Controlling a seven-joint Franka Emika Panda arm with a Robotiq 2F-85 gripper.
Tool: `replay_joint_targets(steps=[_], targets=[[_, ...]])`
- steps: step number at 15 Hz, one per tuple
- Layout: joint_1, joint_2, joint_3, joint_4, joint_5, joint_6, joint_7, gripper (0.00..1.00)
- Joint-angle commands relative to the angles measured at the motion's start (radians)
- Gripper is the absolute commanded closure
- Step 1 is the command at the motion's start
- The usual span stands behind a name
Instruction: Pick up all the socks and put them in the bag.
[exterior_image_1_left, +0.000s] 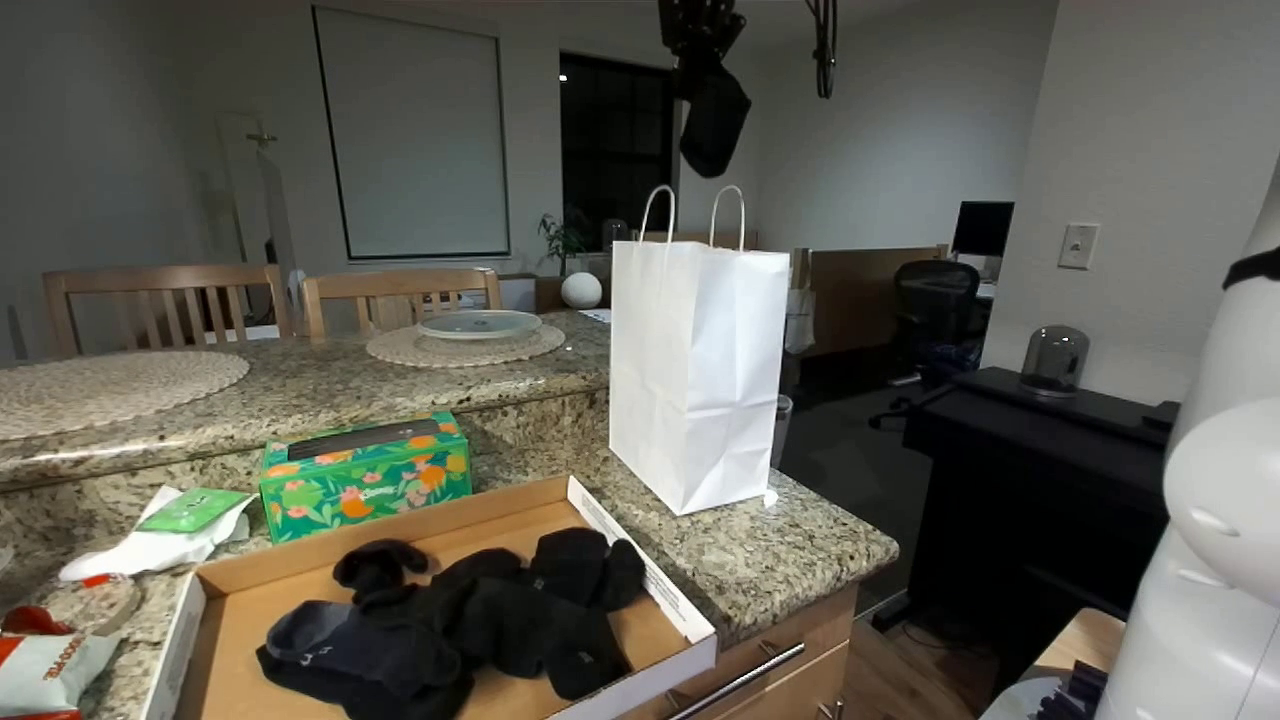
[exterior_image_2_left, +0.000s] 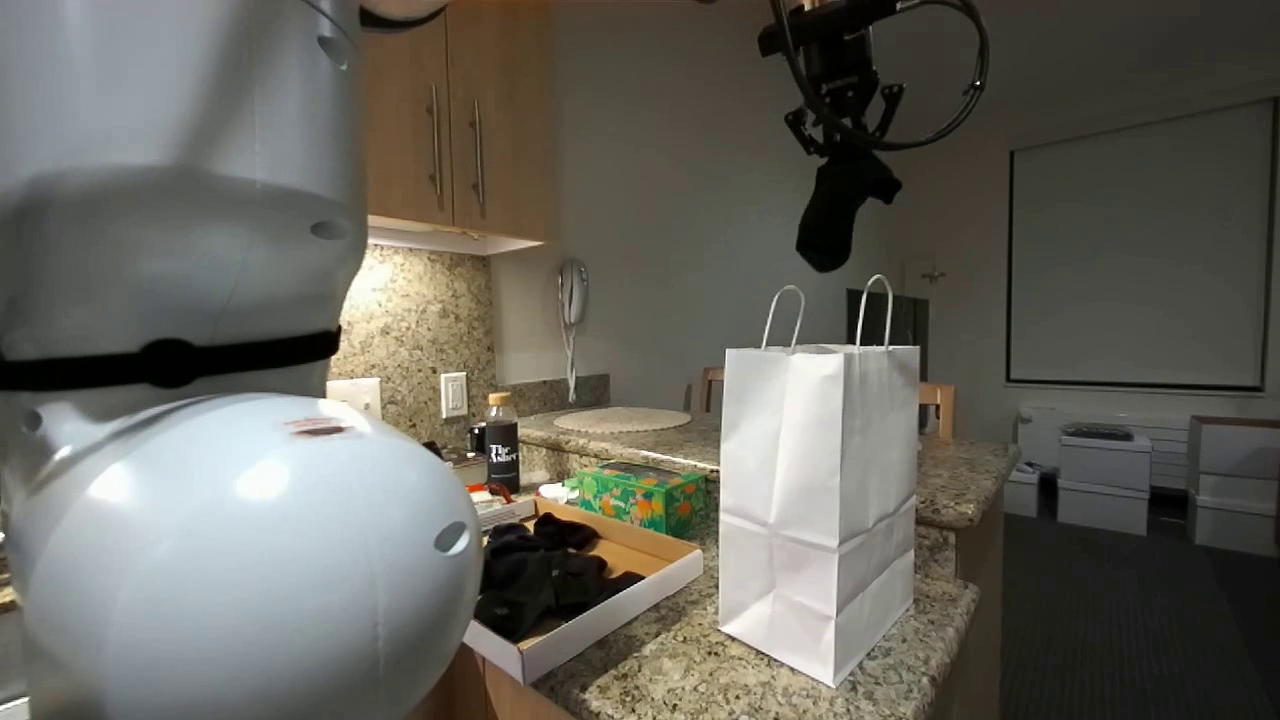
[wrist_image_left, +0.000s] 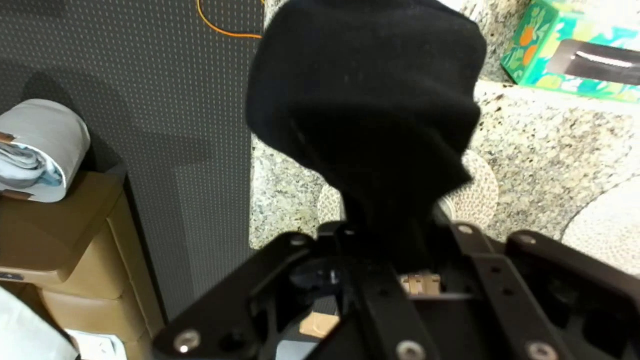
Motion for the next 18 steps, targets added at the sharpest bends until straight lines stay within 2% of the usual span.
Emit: replay_joint_targets(steps=[1,6,7,10,14,18], targets=[[-0.002,0.021,-0.001,0.051,0.003,-0.07,-0.063,0.37],[0.0,0.007,0.002,0.085,0.01,-0.115,-0.074,0.05],[0.004,-0.012,0.007,0.079,0.024,-0.124,-0.093,0.02],[0.032,-0.091,0.044,0.008,0.038,-0.157,-0.172,0.0],[0.123,-0.223,0.136,-0.166,0.03,-0.135,-0.184,0.0],[0.198,-0.292,0.235,-0.383,0.028,0.071,-0.065,0.0]])
